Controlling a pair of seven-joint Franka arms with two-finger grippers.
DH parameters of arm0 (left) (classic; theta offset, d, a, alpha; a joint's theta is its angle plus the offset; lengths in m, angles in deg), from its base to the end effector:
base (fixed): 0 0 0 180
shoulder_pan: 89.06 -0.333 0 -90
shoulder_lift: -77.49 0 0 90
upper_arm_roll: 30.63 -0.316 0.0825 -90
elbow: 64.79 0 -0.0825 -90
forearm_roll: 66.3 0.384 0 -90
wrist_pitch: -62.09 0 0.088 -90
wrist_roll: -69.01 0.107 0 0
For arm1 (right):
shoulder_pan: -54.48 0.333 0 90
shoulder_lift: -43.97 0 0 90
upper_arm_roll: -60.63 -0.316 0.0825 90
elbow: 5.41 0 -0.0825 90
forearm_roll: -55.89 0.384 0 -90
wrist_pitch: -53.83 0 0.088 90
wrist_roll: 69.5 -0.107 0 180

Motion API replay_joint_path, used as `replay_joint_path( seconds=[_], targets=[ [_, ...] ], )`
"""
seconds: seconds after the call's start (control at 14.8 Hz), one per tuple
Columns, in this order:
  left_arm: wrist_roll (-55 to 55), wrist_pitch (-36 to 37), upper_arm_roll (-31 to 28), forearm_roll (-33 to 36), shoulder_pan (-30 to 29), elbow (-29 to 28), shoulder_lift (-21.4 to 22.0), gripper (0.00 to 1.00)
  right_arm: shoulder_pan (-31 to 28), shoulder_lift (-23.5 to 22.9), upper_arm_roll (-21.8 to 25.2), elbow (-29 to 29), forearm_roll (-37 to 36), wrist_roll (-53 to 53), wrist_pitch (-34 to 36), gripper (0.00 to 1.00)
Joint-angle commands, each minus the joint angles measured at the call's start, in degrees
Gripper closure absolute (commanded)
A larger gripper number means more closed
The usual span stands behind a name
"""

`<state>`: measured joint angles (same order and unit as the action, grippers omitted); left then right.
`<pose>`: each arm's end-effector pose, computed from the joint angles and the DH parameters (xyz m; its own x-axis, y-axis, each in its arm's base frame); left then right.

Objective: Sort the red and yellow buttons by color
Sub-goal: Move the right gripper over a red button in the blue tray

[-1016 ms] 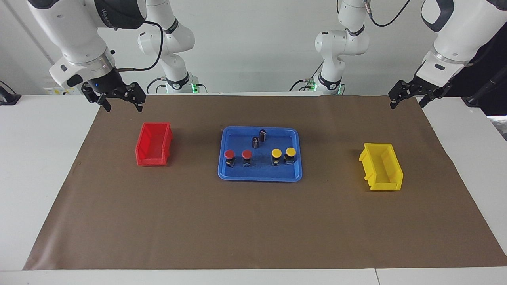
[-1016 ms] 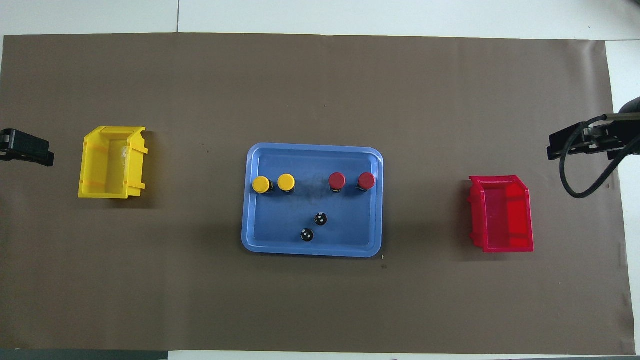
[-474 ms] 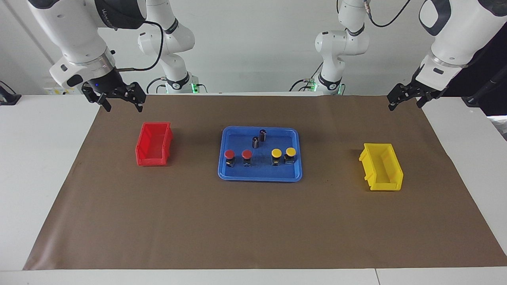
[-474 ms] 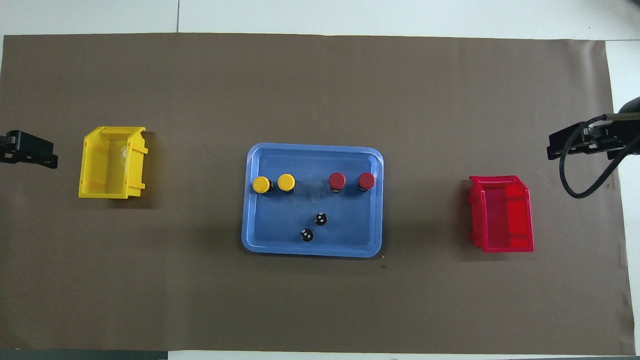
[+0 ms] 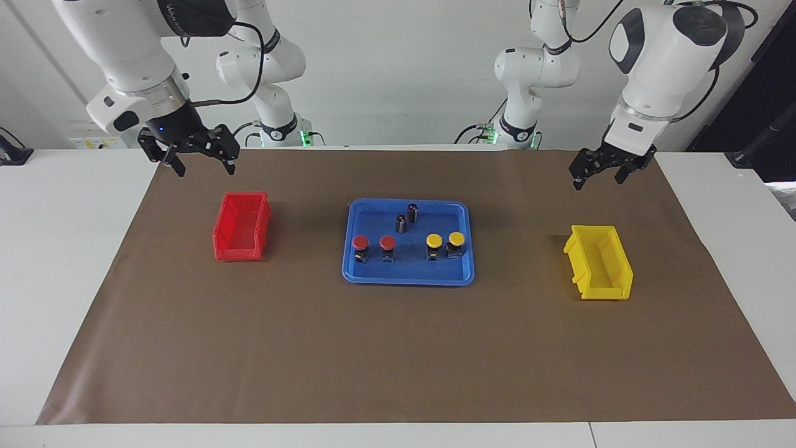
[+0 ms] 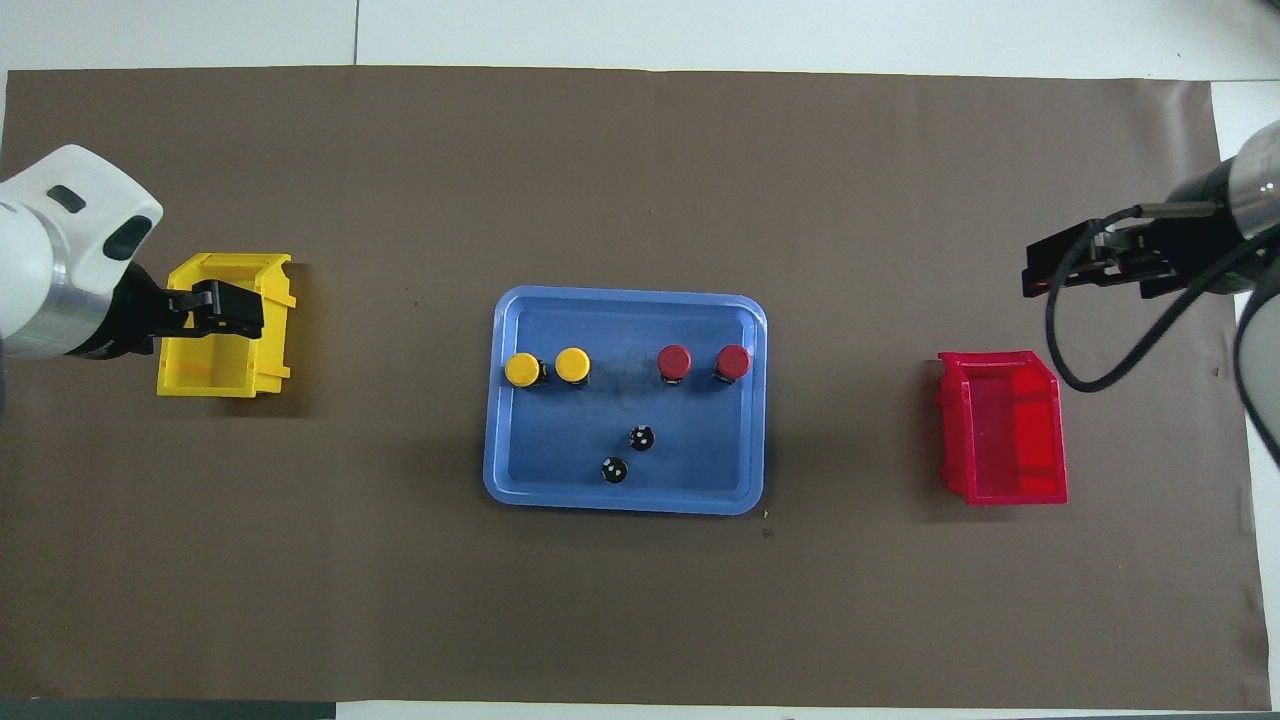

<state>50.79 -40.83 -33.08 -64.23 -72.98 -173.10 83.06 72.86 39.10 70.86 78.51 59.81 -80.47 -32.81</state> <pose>0.5185 -0.1218 0.5446 0.9974 0.0716 0.0125 0.0720 -0.9970 -0.0286 0.5672 0.0937 0.6221 0.9979 -0.0450 -0.0456 -0.0471 -0.9979 -0.0455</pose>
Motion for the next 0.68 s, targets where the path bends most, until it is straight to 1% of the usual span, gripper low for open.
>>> replay_joint_path(
  seconds=[0.0, 0.07, 0.14, 0.27, 0.41, 0.54, 0.61],
  targets=[
    [-4.9, -6.0, -0.6, -0.5, 3.5, -7.2, 2.2, 0.0, 6.2, -10.9, -1.2, -9.5, 0.5, -10.2, -0.6, 0.0],
    [-5.5, -6.8, -0.6, -0.5, 4.1, -7.9, 2.2, 0.0, 8.7, -12.0, -1.2, -9.5, 0.9, -14.0, -3.5, 0.0],
    [-5.9, -6.9, -0.6, -0.5, 4.7, -8.0, 1.7, 0.0, 10.2, -12.4, -1.3, -8.0, 0.8, -16.7, -6.9, 0.0],
    [-6.5, -7.3, -0.6, -0.5, 5.0, -8.5, 1.6, 0.0, 13.9, -11.4, -1.4, 0.7, 0.9, -19.5, -13.3, 0.0],
    [-6.5, -7.6, -0.6, -0.5, 5.2, -8.6, 1.6, 0.0, 16.1, -7.0, -1.4, 12.2, 0.8, -20.8, -21.5, 0.0],
    [-6.6, -7.6, -0.6, -0.5, 5.3, -8.6, 1.6, 0.0, 17.4, -3.9, -1.4, 21.2, 0.8, -20.9, -28.7, 0.0],
    [-6.6, -7.6, -0.6, -0.5, 5.3, -8.6, 1.6, 0.0, 17.4, -2.8, -1.4, 24.8, 0.8, -20.8, -32.2, 0.0]
  ],
)
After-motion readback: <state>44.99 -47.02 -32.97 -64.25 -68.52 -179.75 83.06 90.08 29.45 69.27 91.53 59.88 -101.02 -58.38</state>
